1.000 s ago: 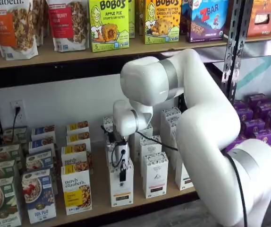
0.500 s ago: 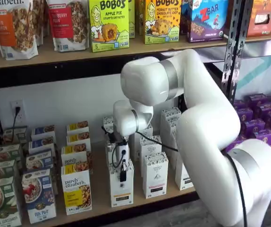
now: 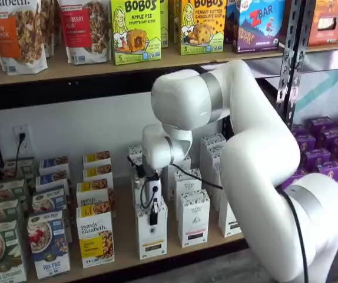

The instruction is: Pick up the white box with a yellow strip in the middle, on the bottom shelf, the fourth box from the left

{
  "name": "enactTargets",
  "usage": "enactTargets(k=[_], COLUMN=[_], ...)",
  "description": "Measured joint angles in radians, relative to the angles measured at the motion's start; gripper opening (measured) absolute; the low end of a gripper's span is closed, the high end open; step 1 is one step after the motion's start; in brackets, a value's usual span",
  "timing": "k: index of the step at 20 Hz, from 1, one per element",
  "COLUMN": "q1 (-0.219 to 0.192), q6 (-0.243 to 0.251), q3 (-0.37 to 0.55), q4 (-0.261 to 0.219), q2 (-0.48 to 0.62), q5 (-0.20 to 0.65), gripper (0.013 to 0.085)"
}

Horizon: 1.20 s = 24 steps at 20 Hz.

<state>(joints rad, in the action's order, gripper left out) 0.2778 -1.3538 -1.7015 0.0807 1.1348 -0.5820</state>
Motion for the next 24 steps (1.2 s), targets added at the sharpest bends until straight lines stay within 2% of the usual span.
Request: enactTargets(k=[4, 7, 16, 24], q1=[0.002, 0.01, 0.046, 0.074], q6=[0.011, 0.039, 0.075, 0.127], q3=[0.024, 0.08, 0.306, 0.528], q4=[-0.01, -0.036, -0.039, -0.067], q2=[-0.017, -0.05, -0.195, -0.355], q5=[0.001, 0.021, 0.098, 0.18], gripper=[0.049, 0.049, 0.049, 0.049])
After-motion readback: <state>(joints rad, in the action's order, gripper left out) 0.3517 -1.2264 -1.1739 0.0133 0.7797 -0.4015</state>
